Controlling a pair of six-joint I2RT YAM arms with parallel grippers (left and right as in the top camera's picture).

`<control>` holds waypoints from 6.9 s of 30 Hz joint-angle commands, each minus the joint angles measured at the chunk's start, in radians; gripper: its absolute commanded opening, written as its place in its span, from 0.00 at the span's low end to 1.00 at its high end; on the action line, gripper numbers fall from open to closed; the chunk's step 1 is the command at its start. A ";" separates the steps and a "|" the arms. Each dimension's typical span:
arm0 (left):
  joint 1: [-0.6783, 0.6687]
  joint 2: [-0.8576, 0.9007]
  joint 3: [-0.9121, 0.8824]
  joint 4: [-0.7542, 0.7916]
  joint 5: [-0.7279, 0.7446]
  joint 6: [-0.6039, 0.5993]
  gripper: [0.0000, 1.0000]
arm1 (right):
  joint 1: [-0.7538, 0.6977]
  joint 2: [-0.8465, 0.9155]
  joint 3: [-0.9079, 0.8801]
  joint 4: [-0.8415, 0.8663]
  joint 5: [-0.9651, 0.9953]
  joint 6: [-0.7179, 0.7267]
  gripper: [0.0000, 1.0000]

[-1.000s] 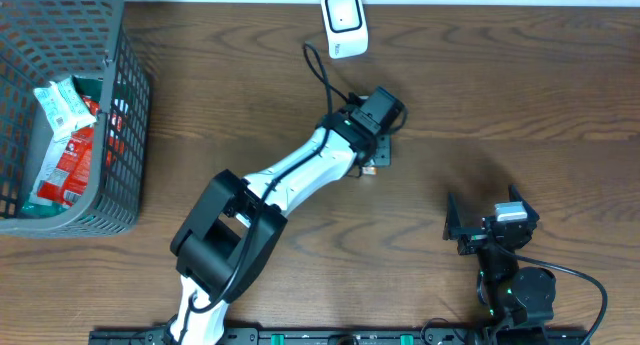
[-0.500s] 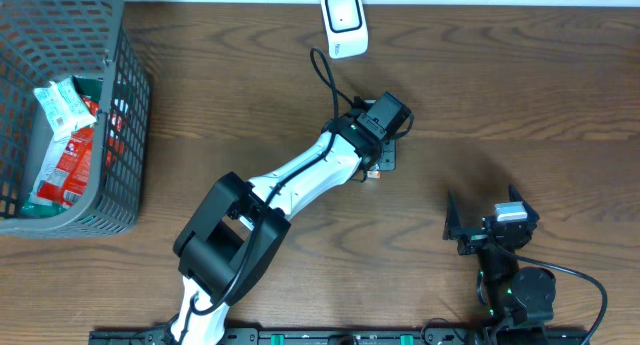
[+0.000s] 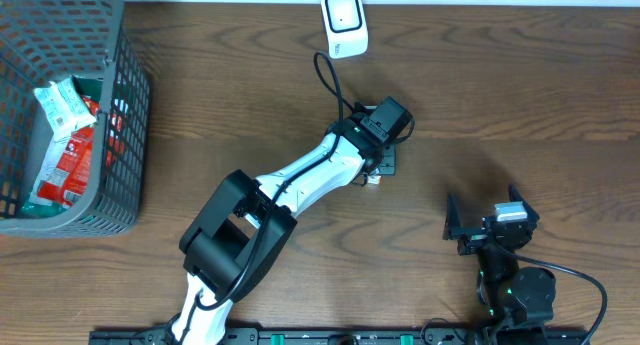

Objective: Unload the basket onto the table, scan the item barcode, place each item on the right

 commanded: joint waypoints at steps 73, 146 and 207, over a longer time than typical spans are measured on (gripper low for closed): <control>1.146 -0.784 0.041 -0.470 -0.229 0.079 0.81 | -0.002 -0.004 -0.001 -0.004 0.006 -0.005 0.99; 1.442 -0.050 -0.008 -0.369 -0.035 0.210 0.74 | -0.002 -0.004 -0.001 -0.004 0.006 -0.005 0.99; 0.540 -0.897 -0.555 -0.201 0.104 -0.125 0.07 | -0.002 -0.004 -0.001 -0.004 0.006 -0.005 0.99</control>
